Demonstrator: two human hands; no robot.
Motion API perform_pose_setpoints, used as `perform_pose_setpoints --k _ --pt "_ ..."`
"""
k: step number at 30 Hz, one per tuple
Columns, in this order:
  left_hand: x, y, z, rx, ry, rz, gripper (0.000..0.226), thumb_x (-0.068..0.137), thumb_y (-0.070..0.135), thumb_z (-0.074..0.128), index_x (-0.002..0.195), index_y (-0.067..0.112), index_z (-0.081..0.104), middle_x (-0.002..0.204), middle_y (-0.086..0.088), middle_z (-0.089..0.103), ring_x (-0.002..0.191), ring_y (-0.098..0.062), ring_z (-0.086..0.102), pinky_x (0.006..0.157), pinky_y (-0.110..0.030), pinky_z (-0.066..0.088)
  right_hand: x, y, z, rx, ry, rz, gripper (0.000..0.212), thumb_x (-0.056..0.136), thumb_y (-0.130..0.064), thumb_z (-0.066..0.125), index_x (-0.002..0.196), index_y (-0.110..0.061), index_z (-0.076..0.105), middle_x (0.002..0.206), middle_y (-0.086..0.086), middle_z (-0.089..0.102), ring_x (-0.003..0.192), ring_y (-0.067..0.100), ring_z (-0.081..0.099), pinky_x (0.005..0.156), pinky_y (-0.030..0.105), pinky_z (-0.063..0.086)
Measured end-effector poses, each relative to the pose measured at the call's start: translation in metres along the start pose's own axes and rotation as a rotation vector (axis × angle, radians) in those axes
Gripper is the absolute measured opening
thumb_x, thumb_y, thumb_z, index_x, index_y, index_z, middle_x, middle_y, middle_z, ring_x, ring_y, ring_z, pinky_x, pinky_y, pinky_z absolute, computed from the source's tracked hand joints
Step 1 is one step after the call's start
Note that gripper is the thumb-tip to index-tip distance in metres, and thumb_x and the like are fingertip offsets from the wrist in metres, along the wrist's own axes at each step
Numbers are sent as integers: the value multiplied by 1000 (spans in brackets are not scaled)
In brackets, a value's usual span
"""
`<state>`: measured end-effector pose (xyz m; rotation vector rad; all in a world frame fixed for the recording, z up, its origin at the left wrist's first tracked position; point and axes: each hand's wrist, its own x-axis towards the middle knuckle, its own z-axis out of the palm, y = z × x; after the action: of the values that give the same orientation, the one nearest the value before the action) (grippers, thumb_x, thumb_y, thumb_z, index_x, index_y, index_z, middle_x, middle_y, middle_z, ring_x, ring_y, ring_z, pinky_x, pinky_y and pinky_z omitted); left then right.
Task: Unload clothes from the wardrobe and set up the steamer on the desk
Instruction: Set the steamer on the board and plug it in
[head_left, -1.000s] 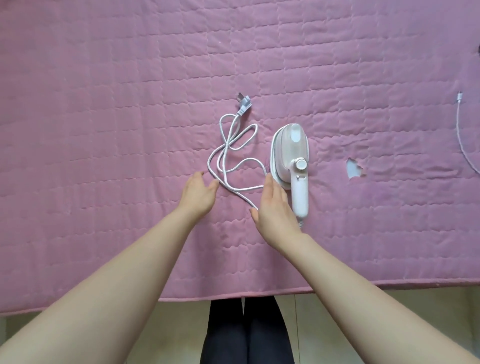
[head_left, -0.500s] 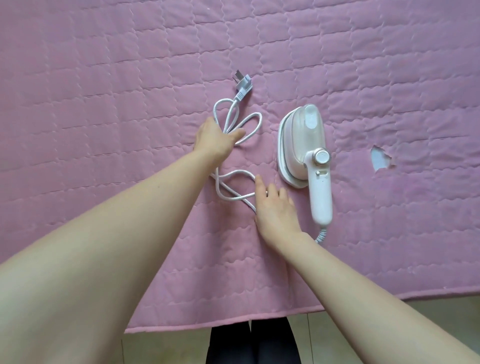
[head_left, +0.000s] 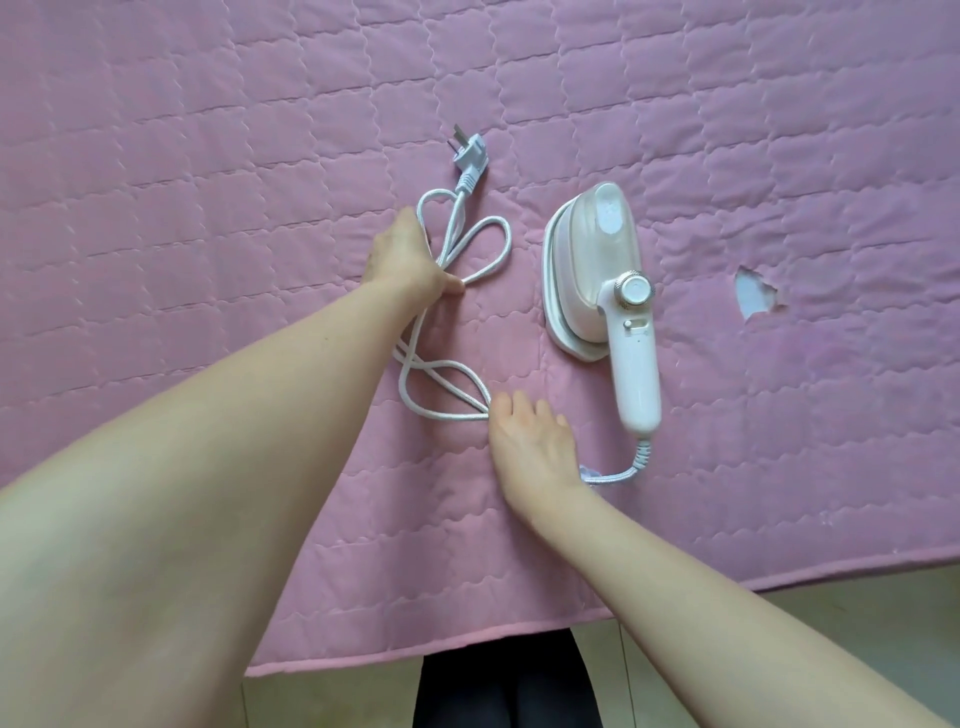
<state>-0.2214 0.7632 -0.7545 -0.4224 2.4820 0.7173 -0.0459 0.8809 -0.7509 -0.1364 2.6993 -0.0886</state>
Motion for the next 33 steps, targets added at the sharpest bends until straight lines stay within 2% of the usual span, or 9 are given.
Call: perform_pose_setpoints --k 2,5,7,11,15,22,26,29,33 --pt "-1 -1 1 40 -18 22 58 63 27 86 108 12 53 103 -4 58 91 -22 48 74 -32 41 -4 0 8 3 -35 -7 28 64 -4 30 60 -14 56 61 3 52 51 25 54 43 28 40" --pt "-5 -1 3 75 -34 54 27 68 18 79 89 12 65 83 -6 62 87 -27 59 69 -33 48 -7 -2 0 22 -56 -36 8 60 -6 58 62 -14 57 62 4 53 50 25 56 44 29 41" --pt "-9 -3 3 111 -49 59 8 71 13 72 75 12 64 70 -7 58 83 -31 61 62 -31 43 -11 1 -10 29 -141 -39 25 63 -2 69 84 -11 59 73 8 61 62 28 63 51 32 40" --pt "-16 -19 0 29 -89 31 9 77 2 60 73 10 64 72 -10 57 73 -27 54 63 -33 43 -18 15 -18 111 -333 -116 50 84 5 45 129 -14 35 109 11 63 97 36 61 65 36 33" --pt "-43 -40 -8 -293 -186 -10 29 78 -13 54 74 16 59 79 -4 65 66 -17 58 62 -25 50 -17 30 -32 175 -381 -109 42 88 2 39 125 -18 42 113 13 59 103 36 57 70 36 34" --pt "-106 -74 -11 -488 -229 -56 26 78 -15 50 92 4 62 91 -9 66 66 -15 54 61 -26 47 11 45 -49 282 -332 28 12 91 -19 50 97 -19 60 104 11 63 98 35 59 67 32 36" --pt "-130 -76 4 -610 -386 -134 7 88 8 61 93 12 62 86 -3 65 74 -16 59 64 -21 49 26 40 -50 324 -302 55 15 84 -11 54 94 -15 64 98 16 64 94 38 59 64 33 38" --pt "-136 -74 12 -719 -451 -216 31 87 37 65 97 7 64 85 -3 67 79 -22 69 73 -32 53 32 35 -51 329 -295 57 24 79 -6 54 98 -13 67 100 20 64 95 40 59 67 34 41" --pt "-136 -66 16 -728 -529 -206 30 77 26 78 102 12 67 84 -8 73 71 -21 67 75 -37 55 36 32 -48 326 -292 83 23 79 -12 62 102 -12 67 102 21 65 97 39 60 68 34 41"
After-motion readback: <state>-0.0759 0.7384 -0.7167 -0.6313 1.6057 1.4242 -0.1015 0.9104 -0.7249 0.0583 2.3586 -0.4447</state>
